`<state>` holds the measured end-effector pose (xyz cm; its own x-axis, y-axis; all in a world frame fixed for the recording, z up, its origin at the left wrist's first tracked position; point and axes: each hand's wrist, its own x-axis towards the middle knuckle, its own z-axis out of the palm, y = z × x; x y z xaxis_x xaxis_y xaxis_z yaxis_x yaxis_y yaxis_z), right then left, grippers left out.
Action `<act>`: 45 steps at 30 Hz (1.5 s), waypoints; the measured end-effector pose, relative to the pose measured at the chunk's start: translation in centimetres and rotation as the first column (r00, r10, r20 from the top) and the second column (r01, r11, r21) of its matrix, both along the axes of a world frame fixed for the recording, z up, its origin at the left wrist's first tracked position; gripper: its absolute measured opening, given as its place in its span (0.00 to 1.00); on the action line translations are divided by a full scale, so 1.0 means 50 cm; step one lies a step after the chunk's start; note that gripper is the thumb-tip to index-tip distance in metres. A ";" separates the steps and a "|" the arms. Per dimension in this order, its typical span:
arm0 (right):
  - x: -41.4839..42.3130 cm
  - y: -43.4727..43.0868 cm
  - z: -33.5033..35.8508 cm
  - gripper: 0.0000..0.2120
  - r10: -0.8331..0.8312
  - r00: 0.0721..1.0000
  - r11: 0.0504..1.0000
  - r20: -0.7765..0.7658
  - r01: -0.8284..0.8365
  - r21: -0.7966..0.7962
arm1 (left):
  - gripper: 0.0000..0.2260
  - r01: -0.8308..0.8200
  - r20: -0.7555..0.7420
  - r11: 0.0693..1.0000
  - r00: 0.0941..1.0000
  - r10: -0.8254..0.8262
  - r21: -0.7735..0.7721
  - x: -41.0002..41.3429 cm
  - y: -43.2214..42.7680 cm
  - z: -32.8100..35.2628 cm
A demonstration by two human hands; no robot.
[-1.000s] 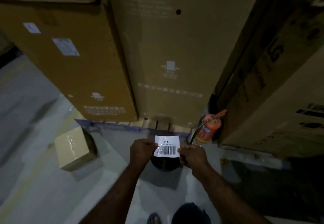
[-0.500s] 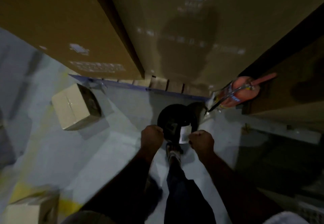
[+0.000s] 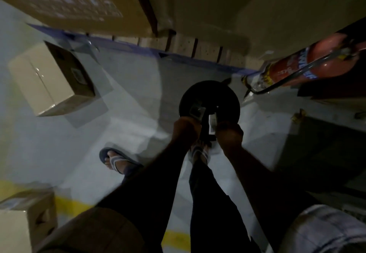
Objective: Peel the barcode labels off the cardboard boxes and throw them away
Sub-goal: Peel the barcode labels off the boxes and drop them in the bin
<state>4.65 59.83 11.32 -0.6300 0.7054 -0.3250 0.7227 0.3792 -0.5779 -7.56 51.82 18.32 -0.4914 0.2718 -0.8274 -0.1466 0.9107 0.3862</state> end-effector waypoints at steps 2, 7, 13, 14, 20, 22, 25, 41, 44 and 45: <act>-0.010 -0.011 -0.012 0.24 -0.050 0.996 0.995 0.071 0.056 -0.087 | 0.13 -0.005 -0.045 1.000 0.999 0.004 -0.011 -0.014 -0.023 -0.022; -0.041 -0.053 0.030 0.14 -0.143 0.956 0.926 0.255 0.221 -0.307 | 0.09 -0.020 -0.012 0.999 1.000 0.019 -0.035 -0.065 -0.102 -0.022; -0.172 -0.138 0.107 0.07 -0.046 0.920 0.939 0.390 0.173 -0.298 | 0.09 -0.187 0.046 0.982 0.981 0.188 -0.038 -0.187 -0.217 0.011; -0.207 -0.162 0.122 0.04 -0.048 0.915 0.931 0.401 0.186 -0.313 | 0.10 -0.220 0.041 0.975 0.974 0.221 -0.027 -0.215 -0.239 0.016; -0.469 -0.364 0.182 0.06 0.151 0.954 0.943 0.257 -0.061 -0.328 | 0.10 -0.329 -0.015 0.944 0.944 0.330 0.034 -0.407 -0.436 0.074; -0.558 -0.440 0.196 0.07 0.179 0.956 0.929 0.233 -0.087 -0.360 | 0.10 -0.358 -0.039 0.934 0.933 0.358 0.008 -0.475 -0.527 0.087; -0.685 -0.549 0.216 0.10 0.246 0.955 0.898 0.167 -0.159 -0.411 | 0.12 -0.360 -0.122 0.932 0.927 0.354 -0.034 -0.566 -0.678 0.109; -1.100 -0.716 0.069 0.05 0.421 0.839 0.859 0.346 -0.246 -0.448 | 0.13 -0.654 -0.168 0.748 0.754 0.635 -0.114 -0.906 -0.992 -0.020; -1.165 -0.725 -0.044 0.07 0.418 0.832 0.855 0.366 -0.223 -0.469 | 0.12 -0.626 -0.197 0.766 0.777 0.598 -0.145 -0.968 -0.996 -0.134; -1.177 -0.729 -0.085 0.07 0.396 0.838 0.856 0.375 -0.190 -0.480 | 0.13 -0.604 -0.194 0.779 0.795 0.575 -0.167 -0.981 -0.997 -0.175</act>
<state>-54.20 23.35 7.09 -0.4953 0.2467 -0.8329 0.8294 0.4194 -0.3690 -56.63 1.97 9.58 -0.6007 -0.2775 -0.7498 -0.6454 0.7218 0.2500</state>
